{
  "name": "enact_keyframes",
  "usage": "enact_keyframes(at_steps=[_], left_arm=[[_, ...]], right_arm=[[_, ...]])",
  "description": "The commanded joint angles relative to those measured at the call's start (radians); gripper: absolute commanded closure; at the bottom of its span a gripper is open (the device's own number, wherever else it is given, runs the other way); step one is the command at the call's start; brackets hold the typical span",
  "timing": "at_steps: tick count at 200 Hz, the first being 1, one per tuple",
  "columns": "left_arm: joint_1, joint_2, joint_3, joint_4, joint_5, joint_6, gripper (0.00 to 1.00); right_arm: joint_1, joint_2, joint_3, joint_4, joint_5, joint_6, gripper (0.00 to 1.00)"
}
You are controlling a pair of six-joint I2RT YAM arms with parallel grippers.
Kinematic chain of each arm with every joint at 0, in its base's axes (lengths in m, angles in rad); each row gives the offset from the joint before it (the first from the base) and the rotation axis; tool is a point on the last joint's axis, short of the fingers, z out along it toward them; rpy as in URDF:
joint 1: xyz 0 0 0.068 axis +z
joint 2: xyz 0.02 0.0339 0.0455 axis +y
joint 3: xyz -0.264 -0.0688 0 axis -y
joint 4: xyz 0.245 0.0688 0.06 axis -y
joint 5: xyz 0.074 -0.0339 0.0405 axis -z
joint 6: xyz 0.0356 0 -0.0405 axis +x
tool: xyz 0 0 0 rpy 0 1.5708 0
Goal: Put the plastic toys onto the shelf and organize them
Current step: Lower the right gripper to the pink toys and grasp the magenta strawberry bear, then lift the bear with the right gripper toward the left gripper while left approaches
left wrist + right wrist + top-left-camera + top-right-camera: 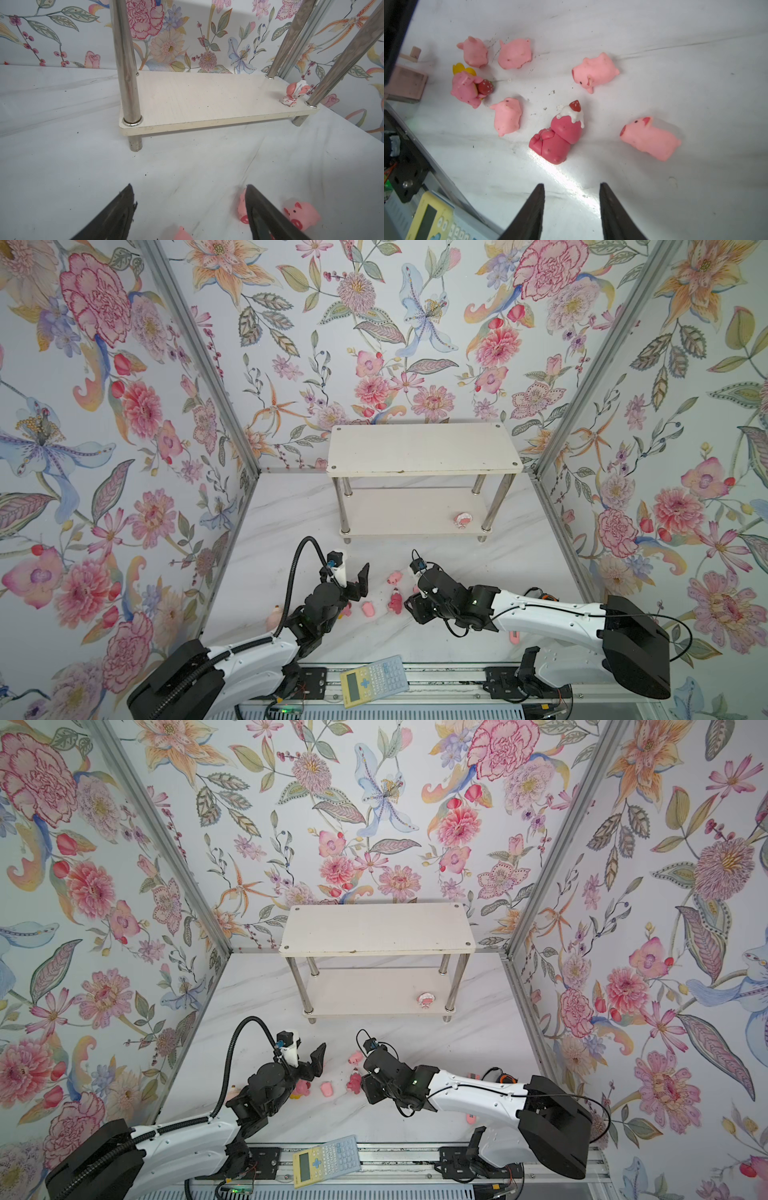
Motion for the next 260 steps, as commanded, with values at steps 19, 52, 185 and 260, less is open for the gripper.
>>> enact_keyframes(at_steps=[19, 52, 185, 260], left_arm=[[0.019, 0.007, 0.029, 0.068, -0.013, -0.003, 0.12], [0.022, -0.030, 0.026, 0.031, -0.034, -0.005, 0.05], [0.029, -0.069, 0.031, -0.044, -0.023, -0.005, 0.01], [0.031, -0.100, -0.020, 0.089, 0.159, 0.021, 0.01]], right_arm=[[0.022, 0.104, 0.142, -0.058, 0.001, 0.024, 0.24], [0.007, 0.230, 0.225, -0.080, -0.020, 0.034, 0.20], [-0.025, 0.409, 0.259, -0.042, -0.095, 0.028, 0.64], [-0.170, 0.197, 0.013, 0.405, -0.366, 0.024, 0.88]])
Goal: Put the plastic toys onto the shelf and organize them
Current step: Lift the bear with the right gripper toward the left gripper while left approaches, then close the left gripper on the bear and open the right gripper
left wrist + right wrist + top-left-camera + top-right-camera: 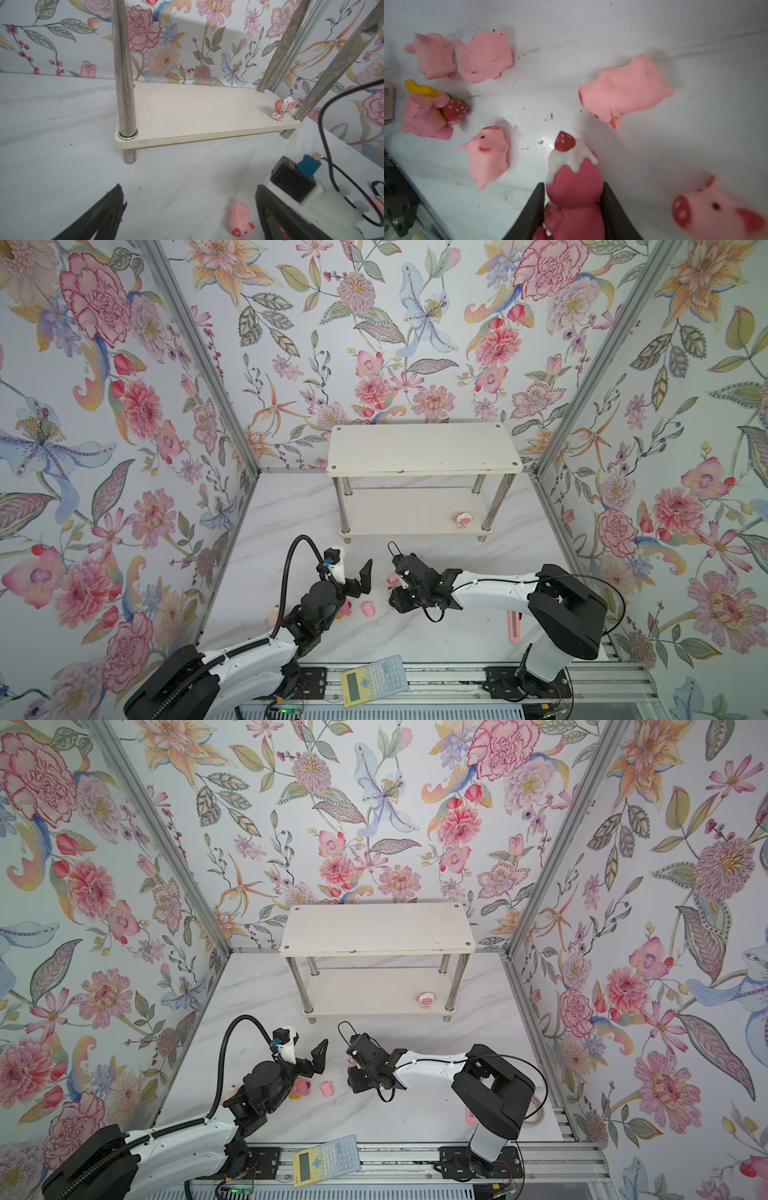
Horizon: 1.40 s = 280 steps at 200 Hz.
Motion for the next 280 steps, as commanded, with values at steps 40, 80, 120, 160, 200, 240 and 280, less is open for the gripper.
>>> enact_keyframes(at_steps=[40, 80, 120, 160, 200, 240, 280], left_arm=[[0.014, -0.108, -0.036, 0.107, 0.224, -0.004, 0.01], [0.015, -0.057, 0.056, 0.111, 0.378, -0.062, 0.01], [0.016, -0.037, 0.100, 0.149, 0.483, -0.150, 0.01], [0.018, -0.052, 0.127, 0.153, 0.593, -0.239, 0.01], [0.020, -0.042, 0.162, 0.100, 0.644, -0.294, 0.06], [0.018, -0.003, 0.193, 0.130, 0.718, -0.344, 0.21], [0.021, 0.044, 0.196, 0.229, 0.781, -0.389, 0.40]], right_arm=[[-0.164, -0.241, -0.248, 0.667, -0.454, 0.044, 0.92], [-0.172, -0.287, -0.267, 0.783, -0.587, -0.010, 0.93], [-0.168, -0.338, -0.262, 0.728, -0.562, -0.082, 0.94], [-0.169, -0.367, -0.240, 0.684, -0.563, -0.147, 0.94], [-0.150, -0.421, -0.219, 0.653, -0.548, -0.260, 0.95], [-0.121, -0.483, -0.235, 0.654, -0.523, -0.380, 0.95], [-0.138, -0.471, -0.219, 0.665, -0.573, -0.360, 0.95]])
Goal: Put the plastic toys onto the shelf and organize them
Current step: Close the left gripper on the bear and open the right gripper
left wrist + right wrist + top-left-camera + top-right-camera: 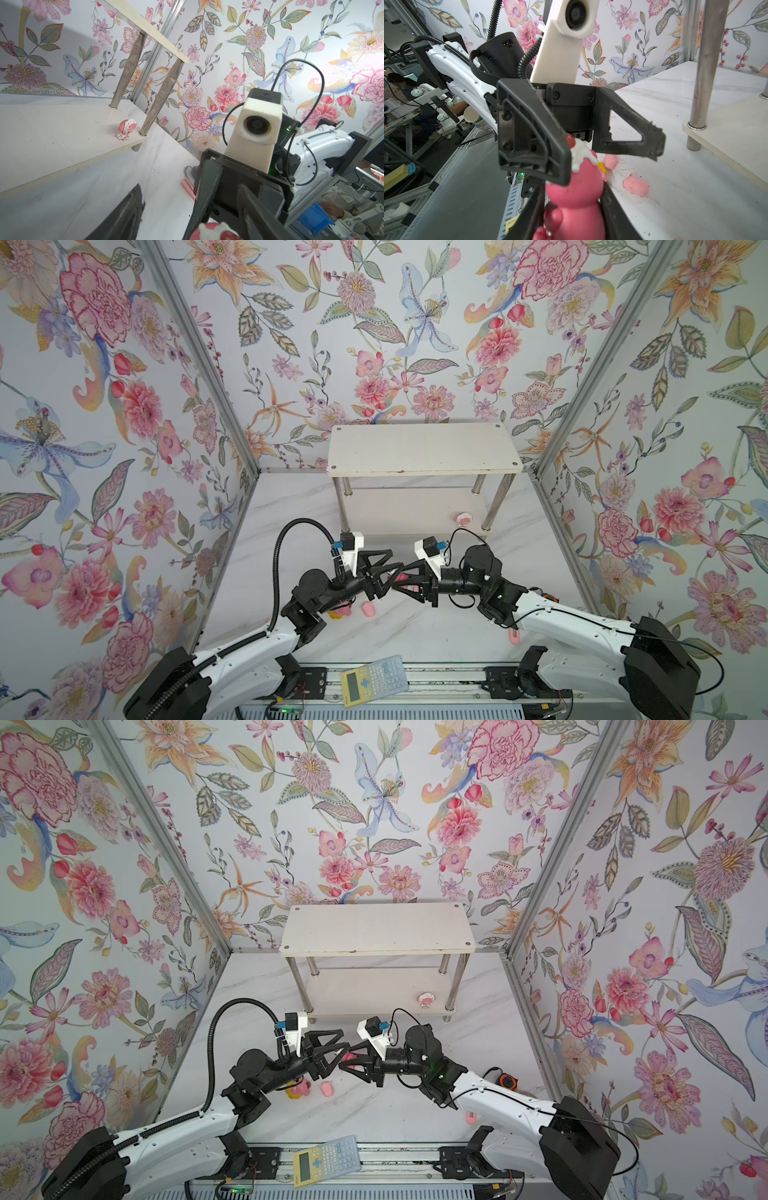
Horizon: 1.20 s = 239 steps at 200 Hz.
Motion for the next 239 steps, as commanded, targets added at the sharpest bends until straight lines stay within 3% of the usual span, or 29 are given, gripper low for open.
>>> enact_keyframes(at_steps=[1, 24, 52, 74, 99, 133, 155, 171, 183, 209, 239], left_arm=[[0.010, 0.024, 0.022, 0.074, 0.065, -0.039, 0.40], [0.008, 0.044, 0.019, 0.133, 0.103, -0.069, 0.42], [0.009, 0.066, 0.022, 0.161, 0.157, -0.087, 0.30], [0.007, 0.081, 0.022, 0.157, 0.178, -0.093, 0.28], [0.009, 0.080, 0.024, 0.167, 0.183, -0.096, 0.54], [0.007, 0.067, 0.054, 0.141, 0.182, -0.076, 0.79], [0.009, 0.061, 0.075, 0.116, 0.180, -0.063, 0.92], [0.009, 0.054, 0.077, 0.111, 0.164, -0.056, 0.95], [0.009, 0.046, 0.078, 0.098, 0.145, -0.043, 0.98], [0.009, 0.013, 0.094, -0.013, 0.073, 0.037, 1.00], [0.009, -0.027, 0.117, -0.168, -0.052, 0.151, 1.00]], right_arm=[[-0.010, -0.001, 0.037, 0.032, -0.039, -0.020, 0.95], [-0.029, 0.018, 0.044, 0.071, -0.081, 0.015, 0.95], [-0.047, 0.037, 0.064, 0.111, -0.127, 0.037, 0.95], [-0.056, 0.049, 0.088, 0.110, -0.151, 0.038, 0.95], [-0.063, 0.057, 0.099, 0.130, -0.178, 0.050, 0.95], [-0.061, 0.068, 0.104, 0.125, -0.205, 0.052, 0.95], [-0.063, 0.064, 0.096, 0.127, -0.197, 0.053, 0.95], [-0.061, 0.065, 0.094, 0.130, -0.188, 0.053, 0.92], [-0.062, 0.069, 0.092, 0.130, -0.171, 0.057, 0.84], [-0.063, 0.094, 0.087, 0.143, -0.154, 0.083, 0.45], [-0.065, 0.123, 0.068, 0.191, -0.117, 0.129, 0.25]])
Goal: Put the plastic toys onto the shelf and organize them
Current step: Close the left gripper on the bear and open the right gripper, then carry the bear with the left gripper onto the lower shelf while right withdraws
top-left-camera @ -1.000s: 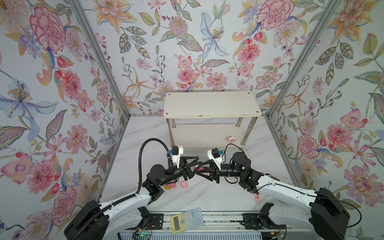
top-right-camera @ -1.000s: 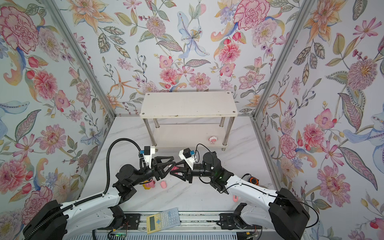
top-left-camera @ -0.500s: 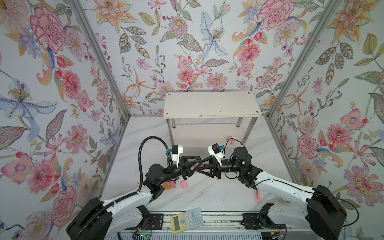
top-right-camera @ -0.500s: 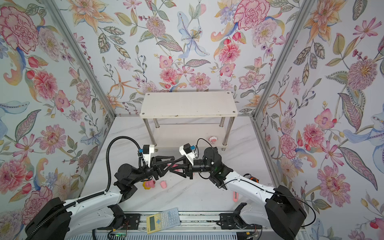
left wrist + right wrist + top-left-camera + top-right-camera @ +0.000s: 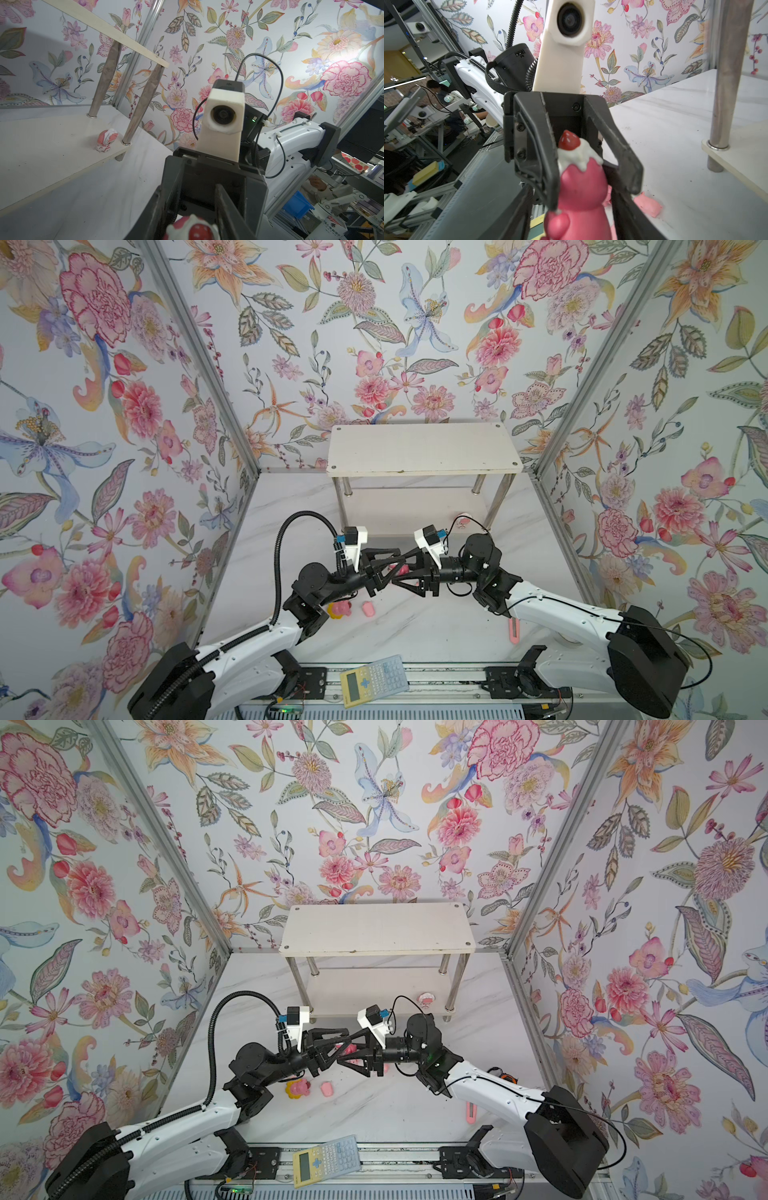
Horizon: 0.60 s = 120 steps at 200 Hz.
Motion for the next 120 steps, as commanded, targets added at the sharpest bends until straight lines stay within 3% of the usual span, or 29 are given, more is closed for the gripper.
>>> enact_keyframes(at_steps=[1, 56, 90, 120], left_arm=[[-0.004, -0.040, 0.045, -0.140, -0.114, 0.114, 1.00], [-0.004, -0.031, 0.078, -0.313, -0.376, 0.241, 1.00], [-0.006, 0.095, 0.132, -0.317, -0.501, 0.263, 1.00], [-0.016, 0.279, 0.220, -0.266, -0.559, 0.256, 1.00]], right_arm=[[0.003, 0.019, 0.001, 0.073, 0.043, 0.030, 0.25], [-0.072, -0.026, -0.089, 0.063, 0.188, 0.068, 0.06], [-0.125, -0.233, -0.182, -0.176, 0.426, -0.004, 0.05], [-0.123, -0.482, -0.229, -0.448, 0.657, -0.043, 0.10]])
